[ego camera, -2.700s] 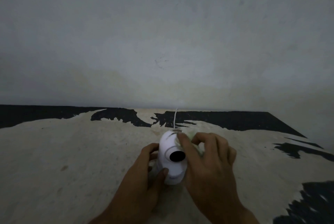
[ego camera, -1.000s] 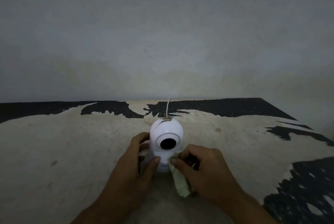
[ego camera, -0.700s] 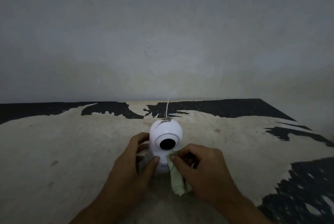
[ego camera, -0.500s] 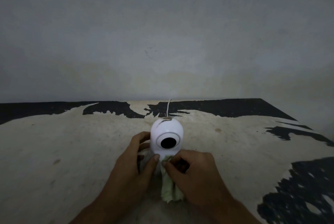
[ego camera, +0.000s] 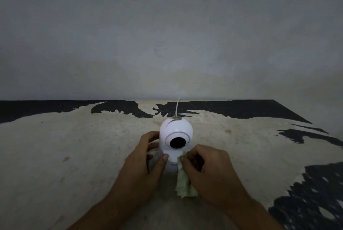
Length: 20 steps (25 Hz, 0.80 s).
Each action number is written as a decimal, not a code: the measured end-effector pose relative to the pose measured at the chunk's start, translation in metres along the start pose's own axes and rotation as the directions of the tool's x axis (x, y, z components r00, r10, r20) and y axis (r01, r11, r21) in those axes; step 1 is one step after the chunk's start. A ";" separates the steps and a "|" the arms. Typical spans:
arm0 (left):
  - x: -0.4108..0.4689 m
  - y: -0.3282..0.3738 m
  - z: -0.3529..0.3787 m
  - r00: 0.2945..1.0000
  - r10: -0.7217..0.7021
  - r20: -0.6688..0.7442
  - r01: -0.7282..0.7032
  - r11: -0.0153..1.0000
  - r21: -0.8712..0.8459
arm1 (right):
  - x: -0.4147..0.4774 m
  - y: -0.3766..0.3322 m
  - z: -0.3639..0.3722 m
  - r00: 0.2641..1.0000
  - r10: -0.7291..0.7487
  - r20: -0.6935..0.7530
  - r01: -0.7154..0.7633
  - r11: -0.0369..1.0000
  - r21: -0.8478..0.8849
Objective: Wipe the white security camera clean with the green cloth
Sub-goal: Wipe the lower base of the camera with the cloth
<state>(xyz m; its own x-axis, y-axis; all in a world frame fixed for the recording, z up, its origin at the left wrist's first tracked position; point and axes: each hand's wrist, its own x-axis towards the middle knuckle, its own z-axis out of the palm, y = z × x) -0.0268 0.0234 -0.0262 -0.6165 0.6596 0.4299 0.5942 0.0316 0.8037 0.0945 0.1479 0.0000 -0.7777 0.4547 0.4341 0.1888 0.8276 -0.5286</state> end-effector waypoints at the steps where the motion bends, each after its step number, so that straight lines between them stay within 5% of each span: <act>1: 0.000 0.000 0.000 1.000 -0.005 0.001 0.005 1.000 -0.001 | 0.002 0.005 -0.006 0.999 0.005 -0.037 -0.004 1.000 0.003; 5: 0.000 0.001 0.000 1.000 -0.009 0.012 0.009 1.000 -0.008 | 0.007 0.010 -0.019 0.975 -0.025 -0.219 0.050 0.993 0.109; 11: 0.000 -0.001 0.000 1.000 -0.011 -0.004 0.011 1.000 -0.024 | 0.002 0.008 -0.004 0.994 -0.050 0.092 0.041 0.995 0.094; 16: 0.001 0.001 -0.001 1.000 -0.006 -0.007 0.006 1.000 0.005 | 0.008 0.012 -0.011 0.992 -0.004 -0.127 0.030 0.979 0.203; 20: 0.001 -0.001 0.000 1.000 0.007 -0.014 -0.007 1.000 -0.006 | 0.002 0.010 -0.005 0.995 -0.027 0.091 0.016 0.992 0.127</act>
<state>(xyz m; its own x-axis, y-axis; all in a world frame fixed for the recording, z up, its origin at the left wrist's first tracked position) -0.0279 0.0244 -0.0266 -0.6195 0.6494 0.4409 0.5951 0.0222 0.8034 0.0976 0.1586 -0.0011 -0.8338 0.4000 0.3804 0.0990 0.7862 -0.6099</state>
